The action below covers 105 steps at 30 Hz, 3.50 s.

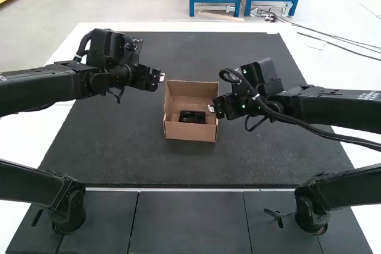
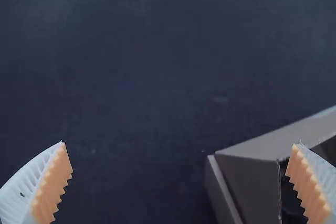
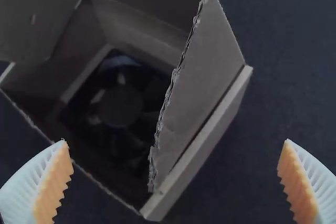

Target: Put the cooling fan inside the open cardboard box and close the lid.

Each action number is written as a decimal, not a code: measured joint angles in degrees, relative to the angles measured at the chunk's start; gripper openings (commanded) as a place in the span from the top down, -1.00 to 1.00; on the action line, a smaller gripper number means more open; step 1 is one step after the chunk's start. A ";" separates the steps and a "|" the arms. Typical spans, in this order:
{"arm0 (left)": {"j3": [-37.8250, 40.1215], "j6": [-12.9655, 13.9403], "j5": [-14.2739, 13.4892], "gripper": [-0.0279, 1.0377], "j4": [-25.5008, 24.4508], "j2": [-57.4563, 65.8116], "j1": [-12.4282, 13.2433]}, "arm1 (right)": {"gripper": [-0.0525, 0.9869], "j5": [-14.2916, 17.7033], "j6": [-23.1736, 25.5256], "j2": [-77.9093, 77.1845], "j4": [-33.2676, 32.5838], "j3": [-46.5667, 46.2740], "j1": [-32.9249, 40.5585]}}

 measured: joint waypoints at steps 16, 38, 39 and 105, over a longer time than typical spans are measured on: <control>9.27 0.00 -0.07 -0.87 -0.15 9.90 0.00 | -0.84 -0.24 -4.20 -1.09 -20.83 15.74 -0.37; 11.87 0.48 1.53 -0.87 -3.56 12.44 0.00 | -0.84 0.42 -6.25 -1.14 -18.53 17.25 -4.98; 11.87 0.48 1.73 -0.87 -3.28 12.44 -0.02 | -0.85 0.39 -6.25 -1.16 -18.53 17.25 -5.03; 7.72 0.15 5.38 -0.87 -6.25 18.53 -8.15 | -0.85 -1.92 -5.77 -1.99 -16.61 16.41 -7.04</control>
